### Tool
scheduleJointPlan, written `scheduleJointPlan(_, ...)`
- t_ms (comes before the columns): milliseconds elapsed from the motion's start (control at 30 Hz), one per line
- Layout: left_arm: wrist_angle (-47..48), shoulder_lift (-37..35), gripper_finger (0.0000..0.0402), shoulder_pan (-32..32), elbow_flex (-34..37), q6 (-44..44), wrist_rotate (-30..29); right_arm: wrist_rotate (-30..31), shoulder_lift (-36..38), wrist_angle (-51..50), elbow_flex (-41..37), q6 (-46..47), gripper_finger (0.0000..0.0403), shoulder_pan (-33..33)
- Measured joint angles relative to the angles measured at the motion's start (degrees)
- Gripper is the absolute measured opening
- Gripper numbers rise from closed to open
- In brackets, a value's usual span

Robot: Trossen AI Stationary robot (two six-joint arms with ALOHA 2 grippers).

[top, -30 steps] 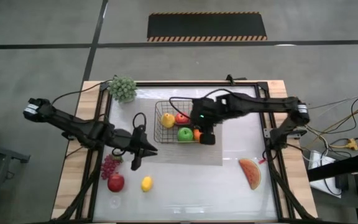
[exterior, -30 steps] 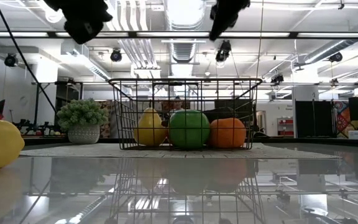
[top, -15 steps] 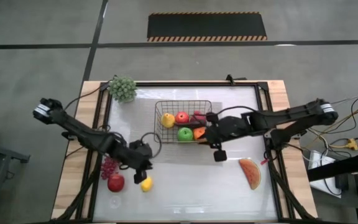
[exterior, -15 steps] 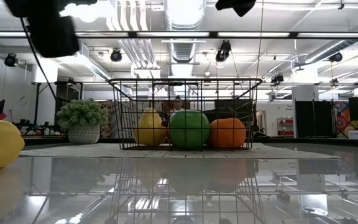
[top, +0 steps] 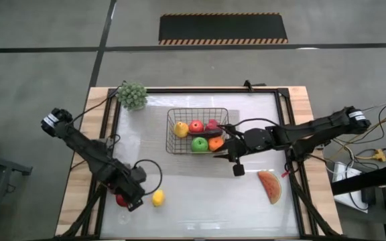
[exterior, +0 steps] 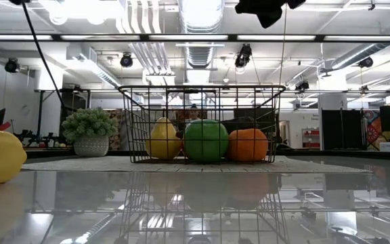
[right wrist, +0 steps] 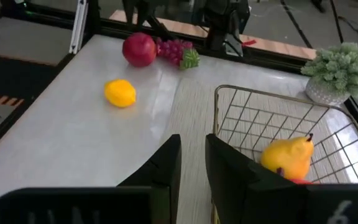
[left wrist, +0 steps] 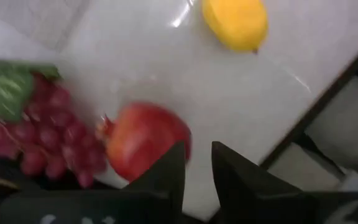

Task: Build produce basket
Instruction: Put the pomegranate into the wire basket

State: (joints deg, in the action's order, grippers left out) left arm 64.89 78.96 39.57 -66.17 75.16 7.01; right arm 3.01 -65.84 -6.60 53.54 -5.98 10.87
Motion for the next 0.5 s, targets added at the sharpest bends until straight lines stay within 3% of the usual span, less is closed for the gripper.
scheduleJointPlan(133,-0.03,-0.08,0.0100,2.63,-0.01,4.48,4.43,0.02,-0.65,0.06,-0.46,-0.53,0.0061,0.00)
scheduleJointPlan(233,1.67,-0.08,0.0145,3.89,0.15,14.11,7.88,0.02,-0.68,0.09,-0.46,-0.66,0.0061,0.00)
scheduleJointPlan(333,2.72,-0.06,0.0197,4.51,0.41,23.71,8.14,-0.04,-0.68,-0.02,-0.48,-0.66,0.0061,0.00)
scheduleJointPlan(500,3.19,-0.04,0.0275,5.20,1.96,32.32,7.48,-0.08,-0.68,-0.40,-0.83,-3.34,0.0061,0.00)
